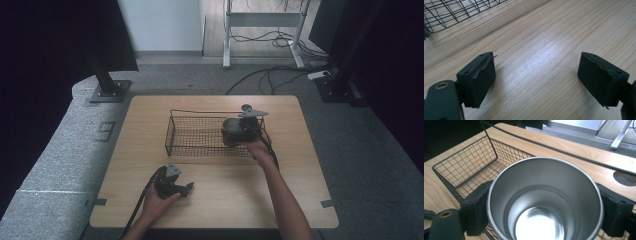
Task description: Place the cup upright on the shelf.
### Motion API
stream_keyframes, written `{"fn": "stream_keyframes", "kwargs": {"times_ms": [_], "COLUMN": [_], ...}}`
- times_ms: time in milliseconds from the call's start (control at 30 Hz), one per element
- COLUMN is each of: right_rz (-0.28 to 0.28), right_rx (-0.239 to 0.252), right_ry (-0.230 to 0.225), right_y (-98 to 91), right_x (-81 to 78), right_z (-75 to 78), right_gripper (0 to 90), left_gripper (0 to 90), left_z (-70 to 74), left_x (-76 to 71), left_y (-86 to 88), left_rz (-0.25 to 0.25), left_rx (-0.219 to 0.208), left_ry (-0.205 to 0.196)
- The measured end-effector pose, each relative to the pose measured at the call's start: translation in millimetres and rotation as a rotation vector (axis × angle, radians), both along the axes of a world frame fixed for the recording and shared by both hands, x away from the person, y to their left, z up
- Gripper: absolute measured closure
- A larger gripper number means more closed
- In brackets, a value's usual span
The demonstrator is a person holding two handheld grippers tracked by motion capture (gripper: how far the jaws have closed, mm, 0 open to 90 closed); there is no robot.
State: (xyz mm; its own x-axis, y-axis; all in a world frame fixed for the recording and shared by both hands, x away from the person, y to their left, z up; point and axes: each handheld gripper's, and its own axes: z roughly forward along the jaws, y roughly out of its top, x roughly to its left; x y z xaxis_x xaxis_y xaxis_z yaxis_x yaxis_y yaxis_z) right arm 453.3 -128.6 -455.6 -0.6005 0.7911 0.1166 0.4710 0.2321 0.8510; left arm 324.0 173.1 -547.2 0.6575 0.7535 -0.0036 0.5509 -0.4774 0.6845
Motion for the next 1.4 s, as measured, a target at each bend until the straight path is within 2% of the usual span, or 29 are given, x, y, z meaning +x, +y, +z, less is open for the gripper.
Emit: {"fn": "stream_keyframes", "kwargs": {"times_ms": [233, 767, 1233, 1400], "right_rz": [-0.016, -0.050, -0.071, -0.073], "right_rx": [-0.020, -0.045, -0.052, -0.074], "right_ry": [0.023, 0.039, 0.086, 0.102], "right_y": [5.2, 5.1, 0.8, 1.0], "right_x": [4.2, 12.8, 20.6, 22.4], "right_z": [-9.3, -17.3, -27.6, -31.3], "right_gripper": [13.6, 13.6, 13.5, 13.5], "left_gripper": [14.6, 14.6, 14.6, 14.7], "left_z": [-0.1, -0.1, -0.1, -0.2], "left_x": [0.0, 0.0, 0.0, 0.0], "left_y": [0.0, 0.0, -0.1, -0.1], "left_rz": [0.000, 0.000, 0.000, 0.000], "left_rx": [0.000, -0.001, -0.002, -0.002], "left_ry": [-0.001, 0.000, -0.001, -0.001]}}
